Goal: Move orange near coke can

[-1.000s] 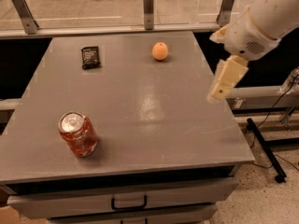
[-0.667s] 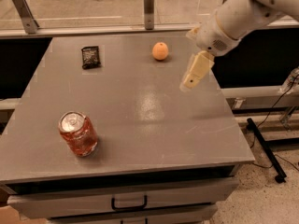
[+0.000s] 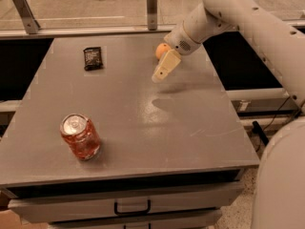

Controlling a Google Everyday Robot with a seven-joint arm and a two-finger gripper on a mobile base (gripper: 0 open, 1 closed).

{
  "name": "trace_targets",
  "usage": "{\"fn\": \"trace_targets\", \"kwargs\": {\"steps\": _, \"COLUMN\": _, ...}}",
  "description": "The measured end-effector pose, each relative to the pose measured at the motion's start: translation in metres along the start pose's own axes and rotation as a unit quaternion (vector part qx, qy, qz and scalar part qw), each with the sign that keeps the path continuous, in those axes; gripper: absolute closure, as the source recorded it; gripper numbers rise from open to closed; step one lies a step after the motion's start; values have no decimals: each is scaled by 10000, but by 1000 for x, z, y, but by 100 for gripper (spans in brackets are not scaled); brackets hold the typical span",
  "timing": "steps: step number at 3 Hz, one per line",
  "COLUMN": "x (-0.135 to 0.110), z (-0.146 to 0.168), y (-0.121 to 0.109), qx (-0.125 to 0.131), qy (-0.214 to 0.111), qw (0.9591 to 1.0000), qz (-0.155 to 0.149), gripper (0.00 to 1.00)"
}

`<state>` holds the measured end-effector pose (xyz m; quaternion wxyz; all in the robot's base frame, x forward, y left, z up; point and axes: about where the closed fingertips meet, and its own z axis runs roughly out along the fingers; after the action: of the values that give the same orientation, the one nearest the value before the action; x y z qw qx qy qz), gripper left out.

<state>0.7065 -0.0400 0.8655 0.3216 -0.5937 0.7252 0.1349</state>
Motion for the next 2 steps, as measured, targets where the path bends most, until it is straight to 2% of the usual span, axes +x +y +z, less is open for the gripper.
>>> {"fn": "trace_targets", "kwargs": {"steps": 1, "x": -5, "z": 23, "y": -29, "qx": 108, "qy": -142, "qw": 9993, "qz": 341, "gripper": 0}}
{"fn": "trace_targets", "kwargs": {"steps": 2, "x": 4, "z": 28, "y": -59, "qx": 316, "qy": -157, "qw": 9973, "qz": 637, "gripper": 0}}
